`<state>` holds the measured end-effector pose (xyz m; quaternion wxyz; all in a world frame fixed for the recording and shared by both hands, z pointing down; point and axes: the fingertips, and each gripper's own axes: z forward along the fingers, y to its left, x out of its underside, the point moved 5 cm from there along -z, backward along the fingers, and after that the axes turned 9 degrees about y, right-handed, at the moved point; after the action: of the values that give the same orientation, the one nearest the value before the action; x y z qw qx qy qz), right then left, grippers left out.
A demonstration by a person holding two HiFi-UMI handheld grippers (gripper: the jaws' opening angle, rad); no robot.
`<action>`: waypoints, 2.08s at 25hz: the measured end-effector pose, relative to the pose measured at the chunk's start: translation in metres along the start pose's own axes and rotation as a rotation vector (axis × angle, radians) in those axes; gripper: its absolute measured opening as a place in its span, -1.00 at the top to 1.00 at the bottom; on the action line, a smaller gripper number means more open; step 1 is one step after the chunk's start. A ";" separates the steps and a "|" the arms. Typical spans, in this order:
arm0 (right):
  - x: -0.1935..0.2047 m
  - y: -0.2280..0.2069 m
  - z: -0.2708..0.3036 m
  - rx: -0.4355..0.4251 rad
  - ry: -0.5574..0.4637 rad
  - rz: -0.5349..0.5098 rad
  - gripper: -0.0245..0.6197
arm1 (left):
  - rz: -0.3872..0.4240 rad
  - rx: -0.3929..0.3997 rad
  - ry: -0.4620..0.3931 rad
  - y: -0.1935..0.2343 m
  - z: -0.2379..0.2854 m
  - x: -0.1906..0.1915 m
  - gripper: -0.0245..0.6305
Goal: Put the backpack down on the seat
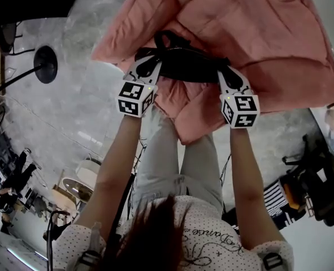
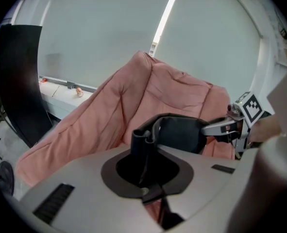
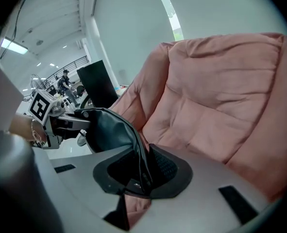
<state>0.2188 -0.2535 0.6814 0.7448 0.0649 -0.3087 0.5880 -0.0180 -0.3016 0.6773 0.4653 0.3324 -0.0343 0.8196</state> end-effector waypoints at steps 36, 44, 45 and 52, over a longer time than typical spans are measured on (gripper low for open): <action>0.012 0.019 0.029 -0.056 0.044 -0.098 0.03 | -0.074 -0.172 0.052 0.052 -0.004 0.066 0.11; -0.017 0.047 -0.027 -0.063 -0.091 -0.046 0.05 | -0.119 -0.174 -0.057 0.033 -0.050 0.045 0.11; -0.022 0.050 -0.034 -0.067 -0.109 -0.036 0.05 | -0.108 -0.167 -0.070 0.029 -0.055 0.040 0.11; -0.039 0.068 -0.086 -0.096 -0.187 -0.029 0.09 | -0.104 -0.110 -0.193 0.006 -0.099 -0.002 0.28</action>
<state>0.1850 -0.2264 0.5734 0.7234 0.0880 -0.4037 0.5531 -0.0730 -0.2698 0.6006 0.5194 0.3849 -0.1065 0.7555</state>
